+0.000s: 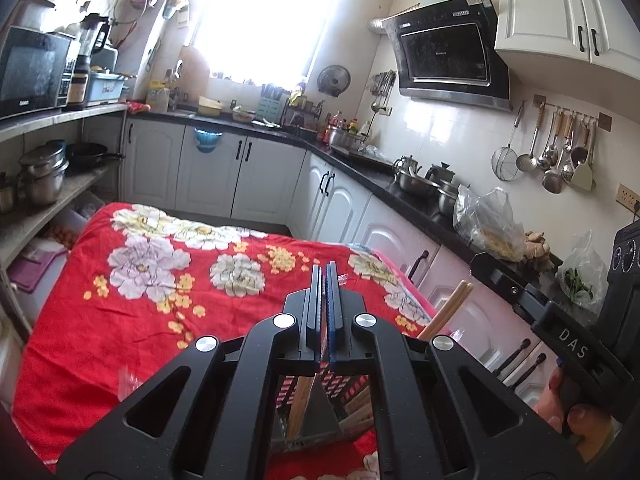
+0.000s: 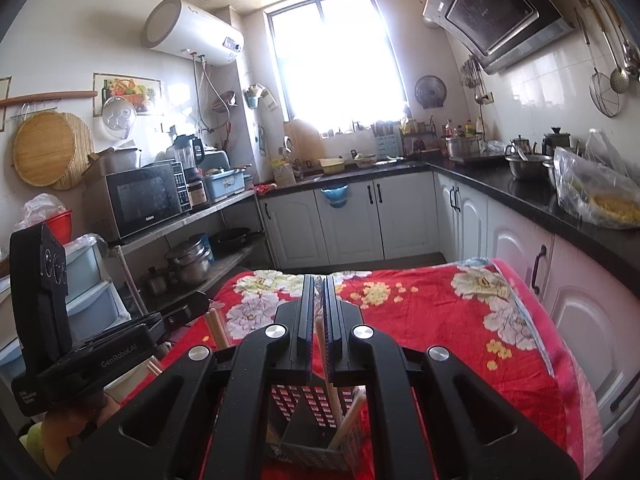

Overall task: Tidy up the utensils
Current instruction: 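Lower the chopsticks into the black caddy and open both tools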

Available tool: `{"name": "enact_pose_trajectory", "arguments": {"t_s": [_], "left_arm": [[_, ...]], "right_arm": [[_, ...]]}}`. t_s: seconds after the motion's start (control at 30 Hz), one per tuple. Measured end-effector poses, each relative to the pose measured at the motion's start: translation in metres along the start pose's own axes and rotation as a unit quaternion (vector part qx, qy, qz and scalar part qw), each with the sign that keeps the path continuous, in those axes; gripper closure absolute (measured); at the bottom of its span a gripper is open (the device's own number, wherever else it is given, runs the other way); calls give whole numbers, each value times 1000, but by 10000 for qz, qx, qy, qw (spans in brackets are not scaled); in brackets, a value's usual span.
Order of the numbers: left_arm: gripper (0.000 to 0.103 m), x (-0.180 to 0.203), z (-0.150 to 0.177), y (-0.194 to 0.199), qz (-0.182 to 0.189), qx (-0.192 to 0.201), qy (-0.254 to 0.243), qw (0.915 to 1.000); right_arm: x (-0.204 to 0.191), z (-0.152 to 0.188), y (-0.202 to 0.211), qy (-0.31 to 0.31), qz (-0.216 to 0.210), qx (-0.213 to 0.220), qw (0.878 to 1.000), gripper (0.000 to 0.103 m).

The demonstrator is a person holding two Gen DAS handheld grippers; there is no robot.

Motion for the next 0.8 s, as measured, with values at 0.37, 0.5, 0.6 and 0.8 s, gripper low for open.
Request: {"name": "enact_pose_trajectory", "arguments": {"t_s": [0.37, 0.5, 0.6, 0.8], "left_arm": [[103, -11, 21, 7, 34, -169, 140, 9998], [103, -13, 25, 10, 65, -224, 166, 9996], [103, -15, 27, 12, 69, -260, 201, 9994], [103, -17, 29, 20, 102, -273, 266, 9992]], "right_arm": [[14, 22, 8, -215, 115, -156, 9996, 98], [17, 28, 12, -287, 132, -209, 9993, 95], [19, 29, 16, -332, 138, -200, 9992, 89], [20, 29, 28, -249, 227, -132, 9993, 83]]}}
Point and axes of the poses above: each gripper's, at about its wrist camera, not at the fingertips, and y roughly against the way its jaws point, x to its right, z to its underside, the point moved 9 cm from there along -y, roughly the way its jaws point, and after that the axes turned 4 degrees about x, right-handed, at the moved point
